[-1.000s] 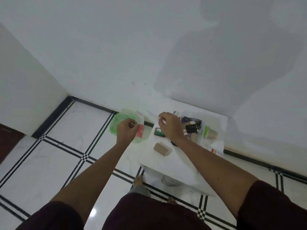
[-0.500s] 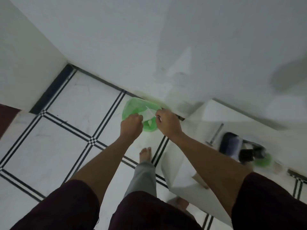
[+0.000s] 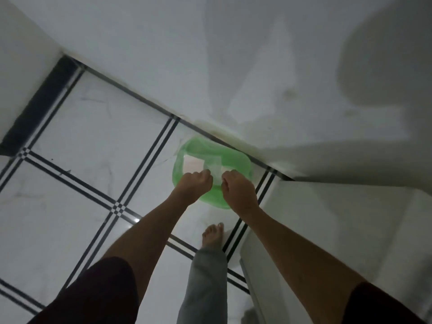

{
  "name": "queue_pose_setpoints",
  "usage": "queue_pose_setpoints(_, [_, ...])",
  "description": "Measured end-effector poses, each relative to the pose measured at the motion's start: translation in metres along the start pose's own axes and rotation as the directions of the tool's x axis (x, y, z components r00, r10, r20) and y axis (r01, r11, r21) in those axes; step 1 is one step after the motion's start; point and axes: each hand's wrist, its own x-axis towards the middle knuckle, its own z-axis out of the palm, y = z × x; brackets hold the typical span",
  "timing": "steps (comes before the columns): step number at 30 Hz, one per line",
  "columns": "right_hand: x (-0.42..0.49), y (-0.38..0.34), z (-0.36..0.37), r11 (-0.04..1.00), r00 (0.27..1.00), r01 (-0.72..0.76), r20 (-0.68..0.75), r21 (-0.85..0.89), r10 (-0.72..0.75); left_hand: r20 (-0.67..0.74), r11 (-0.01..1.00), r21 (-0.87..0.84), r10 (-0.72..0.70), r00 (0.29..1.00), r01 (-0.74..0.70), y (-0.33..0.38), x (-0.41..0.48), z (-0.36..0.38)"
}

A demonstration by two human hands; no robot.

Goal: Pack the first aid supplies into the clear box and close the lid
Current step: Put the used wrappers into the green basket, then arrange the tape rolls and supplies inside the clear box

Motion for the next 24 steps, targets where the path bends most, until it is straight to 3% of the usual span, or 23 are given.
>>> queue_pose_setpoints(2, [0.006, 0.016, 0.027, 0.999, 0.990, -0.021, 0.139, 0.048, 0.015, 0.052, 1.000, -0.005, -0.016, 0.999, 0.016, 0.012, 0.000, 0.034])
queue_pose_setpoints(5, [-0.007, 0.026, 0.047, 0.998, 0.893, -0.056, 0.447, 0.009, 0.046, 0.145, 0.991, -0.136, 0.011, 0.989, 0.009, 0.035, -0.021, 0.062])
queue_pose_setpoints(8, [-0.037, 0.020, 0.043, 0.998, 0.848, -0.049, 0.527, -0.046, 0.066, 0.182, 0.957, -0.284, -0.007, 0.983, 0.059, 0.055, -0.061, 0.053])
queue_pose_setpoints(14, [-0.091, 0.002, -0.014, 0.998, 0.933, -0.064, 0.354, -0.026, 0.069, 0.097, 0.922, -0.324, -0.188, 0.977, 0.209, 0.068, -0.102, -0.007])
queue_pose_setpoints(18, [-0.141, -0.011, -0.075, 0.997, 0.975, -0.069, 0.213, 0.041, 0.059, -0.004, 0.907, -0.349, -0.254, 0.967, 0.236, 0.079, -0.115, -0.104])
queue_pose_setpoints(24, [-0.249, -0.023, -0.182, 0.998, 1.000, -0.011, 0.009, 0.058, 0.011, -0.102, 0.878, -0.415, -0.307, 0.946, 0.240, 0.151, -0.153, -0.257])
